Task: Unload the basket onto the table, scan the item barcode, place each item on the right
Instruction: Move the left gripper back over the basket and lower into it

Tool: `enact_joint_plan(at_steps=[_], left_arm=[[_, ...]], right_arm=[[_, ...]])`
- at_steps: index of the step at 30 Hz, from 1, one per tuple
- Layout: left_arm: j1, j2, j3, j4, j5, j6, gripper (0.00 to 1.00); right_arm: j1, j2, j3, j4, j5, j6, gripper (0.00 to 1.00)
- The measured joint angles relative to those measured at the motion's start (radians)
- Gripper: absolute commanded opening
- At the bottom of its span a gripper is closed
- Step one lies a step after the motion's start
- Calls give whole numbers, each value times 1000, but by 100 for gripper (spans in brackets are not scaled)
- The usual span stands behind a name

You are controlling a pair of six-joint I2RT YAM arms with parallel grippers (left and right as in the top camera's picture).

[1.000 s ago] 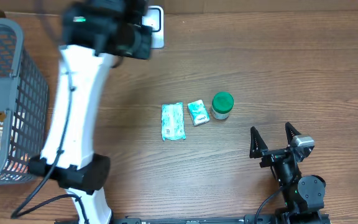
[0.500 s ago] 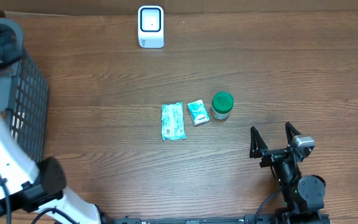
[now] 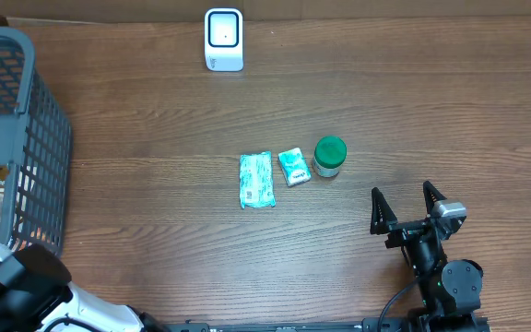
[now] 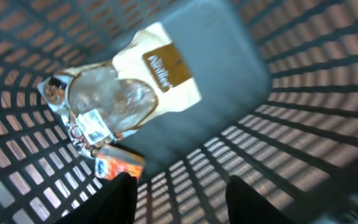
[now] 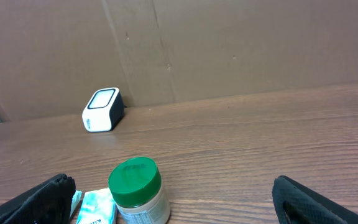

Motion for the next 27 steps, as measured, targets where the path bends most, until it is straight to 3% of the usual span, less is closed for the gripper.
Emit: enact_joint_plan(at_steps=[10,12,13,15,20,27], left_arm=[[26,2,-416,313,-19,69,51],[26,6,-503,380,-21,116,65],[26,6,-542,423,-23,141,80],[26,6,-618,502,-27,195,99],[26,7,-753,645,-101,276,100],[26,7,-771,698,-183,384,100]], right_arm=[[0,0,0,0,0,0,100],[0,0,0,0,0,0,100],[0,0,0,0,0,0,100],[0,0,0,0,0,0,100],[0,0,0,0,0,0,100],[0,0,0,0,0,-1,100]])
